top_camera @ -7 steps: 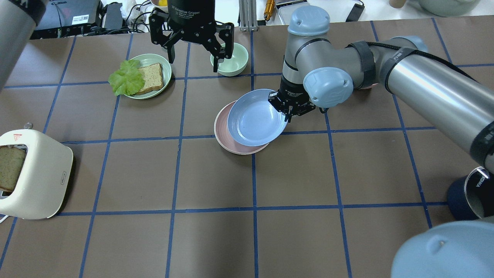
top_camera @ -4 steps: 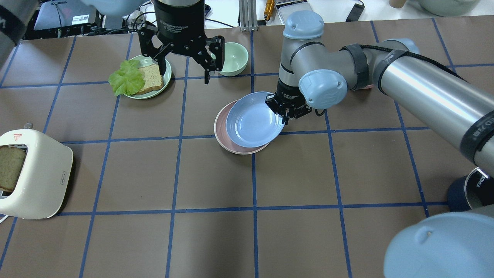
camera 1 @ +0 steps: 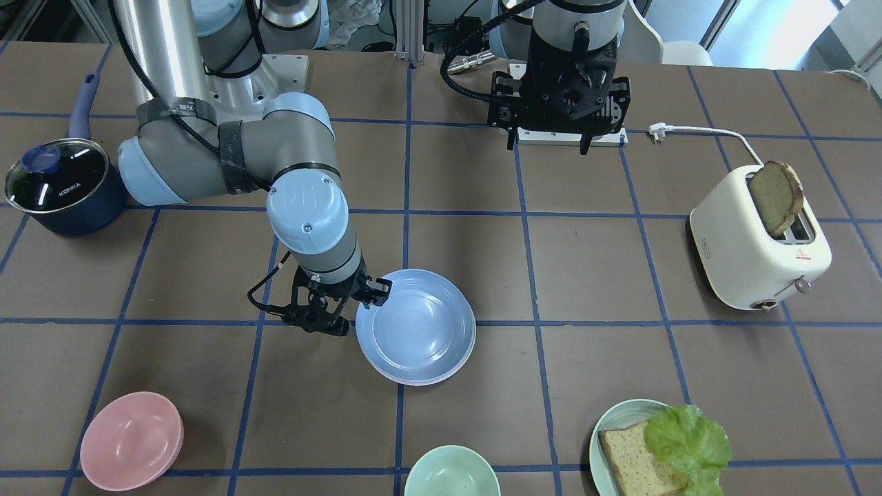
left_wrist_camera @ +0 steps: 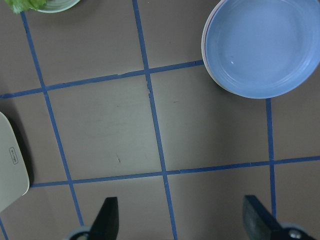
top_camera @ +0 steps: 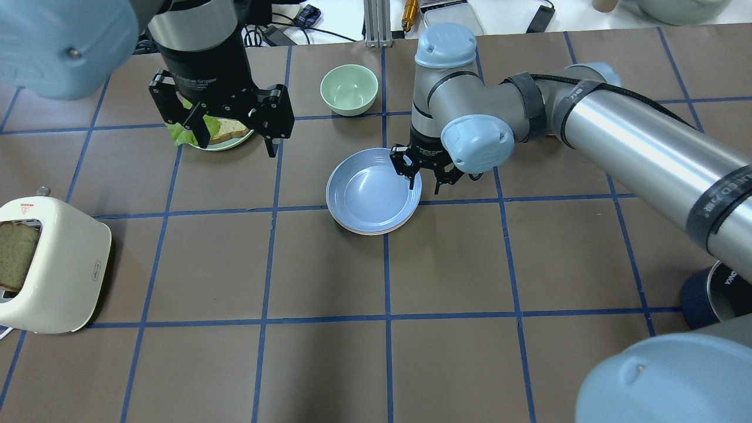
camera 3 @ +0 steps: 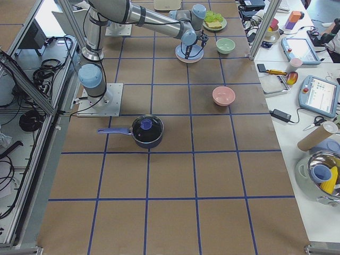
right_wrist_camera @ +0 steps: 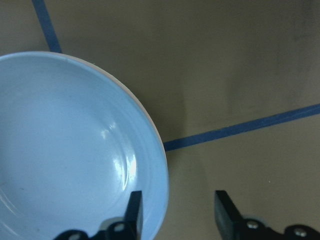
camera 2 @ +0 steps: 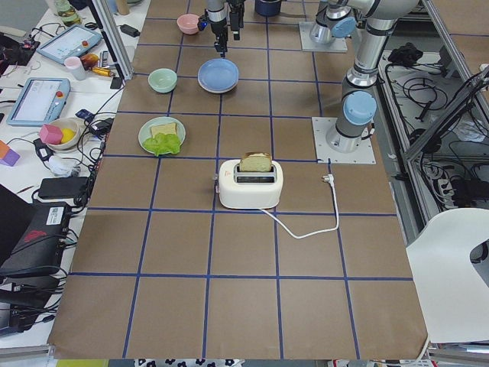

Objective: Stack three plates with pink and blue

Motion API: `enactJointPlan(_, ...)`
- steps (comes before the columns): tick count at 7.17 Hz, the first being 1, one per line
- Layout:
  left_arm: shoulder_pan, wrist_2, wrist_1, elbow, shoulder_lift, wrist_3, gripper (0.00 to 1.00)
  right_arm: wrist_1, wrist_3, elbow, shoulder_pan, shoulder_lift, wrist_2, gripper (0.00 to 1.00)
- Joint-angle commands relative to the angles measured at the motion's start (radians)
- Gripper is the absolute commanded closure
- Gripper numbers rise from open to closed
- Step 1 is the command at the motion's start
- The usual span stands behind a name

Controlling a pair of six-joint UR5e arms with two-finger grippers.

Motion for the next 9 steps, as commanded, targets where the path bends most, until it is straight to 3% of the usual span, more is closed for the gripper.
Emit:
enactJointPlan(1, 0.064, -0.003, 0.037, -0.082, 0.072, 0.058, 0.04, 0.012, -0.056, -0.071, -0.045, -0.007, -0.010, 0.00)
enactJointPlan(3, 0.088, -0.005, 0.046, -0.090, 0.099, 0.080, 0.00, 0.165, -0.265, -0.192, -0.108, -0.033, -0.036, 0.00)
enactJointPlan(4, 0.094, -0.006, 0.081, -0.090, 0.099, 0.090, 0.00, 0.202, -0.379, -0.197, -0.140, -0.088, -0.036, 0.00)
enactJointPlan(5, 0.092, -0.027, 0.102, -0.087, 0.097, 0.089, 0.00, 0.279, -0.464, -0.191, -0.172, -0.158, -0.036, 0.00)
enactJointPlan(6, 0.092, -0.114, 0.104, -0.078, 0.094, 0.069, 0.00, 0.346, -0.513, -0.184, -0.194, -0.226, -0.037, 0.00)
enactJointPlan(9, 0.094, -0.109, 0.109, -0.076, 0.084, 0.068, 0.00, 0.348, -0.589, -0.043, -0.266, -0.390, -0.044, 0.00)
